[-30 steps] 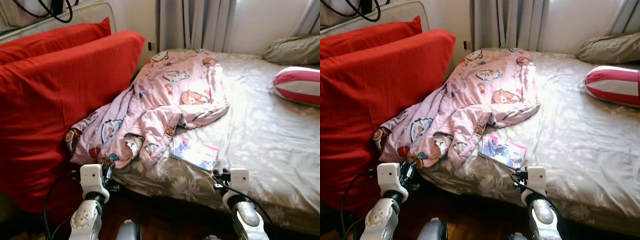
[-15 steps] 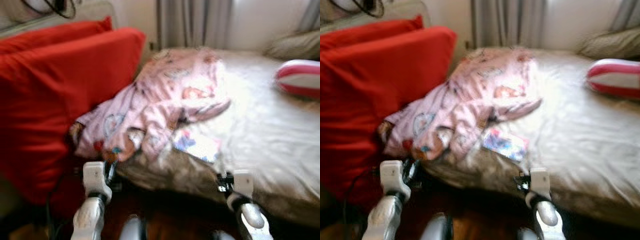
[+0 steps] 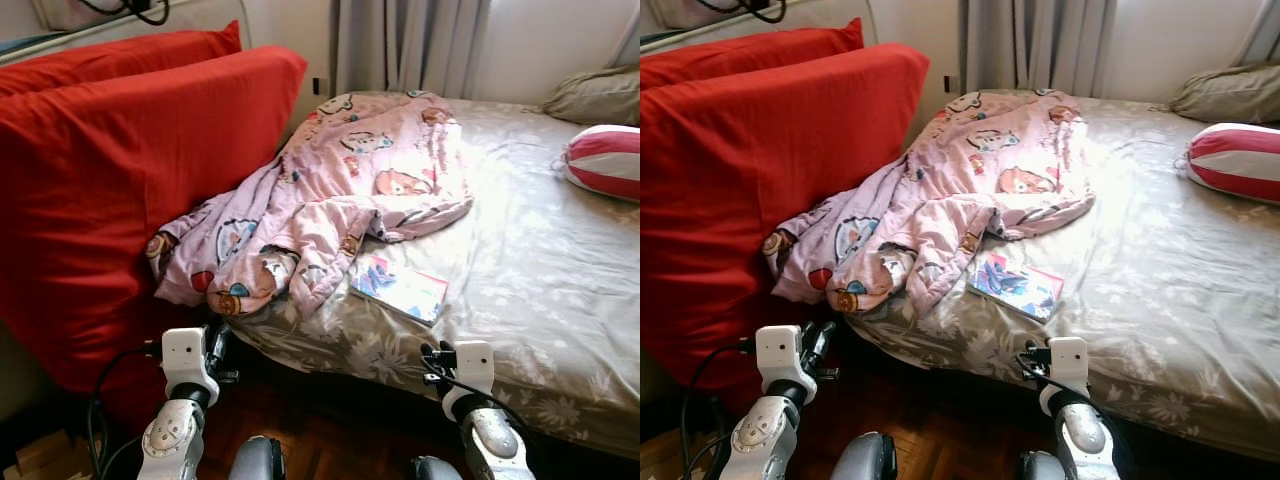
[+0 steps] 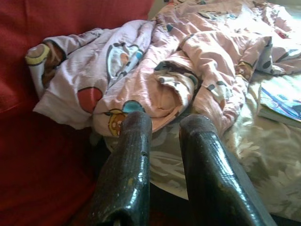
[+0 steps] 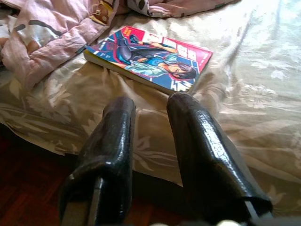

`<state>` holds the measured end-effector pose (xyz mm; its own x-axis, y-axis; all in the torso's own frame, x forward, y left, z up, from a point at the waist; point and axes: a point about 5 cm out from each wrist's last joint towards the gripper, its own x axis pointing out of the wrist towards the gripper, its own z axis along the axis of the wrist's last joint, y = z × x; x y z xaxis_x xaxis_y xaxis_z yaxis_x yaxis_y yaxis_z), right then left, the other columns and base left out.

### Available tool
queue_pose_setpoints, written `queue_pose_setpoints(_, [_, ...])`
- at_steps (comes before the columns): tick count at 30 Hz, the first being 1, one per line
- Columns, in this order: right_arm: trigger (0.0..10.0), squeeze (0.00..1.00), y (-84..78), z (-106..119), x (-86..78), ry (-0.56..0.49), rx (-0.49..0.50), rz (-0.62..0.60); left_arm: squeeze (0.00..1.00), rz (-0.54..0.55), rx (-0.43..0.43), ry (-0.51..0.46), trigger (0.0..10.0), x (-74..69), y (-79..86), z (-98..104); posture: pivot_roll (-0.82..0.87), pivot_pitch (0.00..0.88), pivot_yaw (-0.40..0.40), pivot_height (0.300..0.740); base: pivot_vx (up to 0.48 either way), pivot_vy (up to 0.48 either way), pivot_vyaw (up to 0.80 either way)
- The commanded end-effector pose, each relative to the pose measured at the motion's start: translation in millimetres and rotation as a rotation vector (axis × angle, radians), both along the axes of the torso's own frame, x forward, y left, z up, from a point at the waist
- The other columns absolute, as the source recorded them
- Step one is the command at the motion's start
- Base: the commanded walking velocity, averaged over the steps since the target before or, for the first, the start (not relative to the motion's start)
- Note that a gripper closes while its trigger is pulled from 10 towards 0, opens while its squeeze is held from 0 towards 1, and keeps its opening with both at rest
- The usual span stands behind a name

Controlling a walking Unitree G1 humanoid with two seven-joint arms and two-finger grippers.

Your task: Clean up the room

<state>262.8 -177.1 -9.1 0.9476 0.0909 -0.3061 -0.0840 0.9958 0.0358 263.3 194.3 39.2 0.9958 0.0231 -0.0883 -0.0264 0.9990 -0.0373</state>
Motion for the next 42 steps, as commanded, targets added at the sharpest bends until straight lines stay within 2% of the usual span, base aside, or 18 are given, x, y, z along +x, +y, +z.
queue_pose_setpoints(1, [10.0,0.0,1.7,1.6,0.9,-0.01,-0.009,0.018,0.0,0.0,0.009,-0.012,10.0,3.2,1.2,4.4,0.02,0.0,0.032,0.618,0.0,0.0,0.8])
queue_pose_setpoints(4, [10.0,0.0,2.6,1.1,0.5,-0.008,-0.001,0.017,0.0,-0.001,0.009,-0.012,10.0,3.2,1.1,4.4,0.02,0.0,0.032,0.618,0.161,0.0,0.8])
queue_pose_setpoints(15, [10.0,0.0,2.1,0.9,0.6,-0.006,0.021,0.003,0.0,-0.003,0.01,-0.013,10.0,3.4,0.6,4.6,0.02,0.0,0.033,0.618,0.26,0.0,0.0])
queue_pose_setpoints(42, [10.0,0.0,12.2,-0.9,0.4,0.013,0.039,0.094,0.0,-0.006,0.01,-0.014,10.0,3.2,-0.2,4.8,0.02,0.0,0.029,0.618,0.293,0.0,0.0])
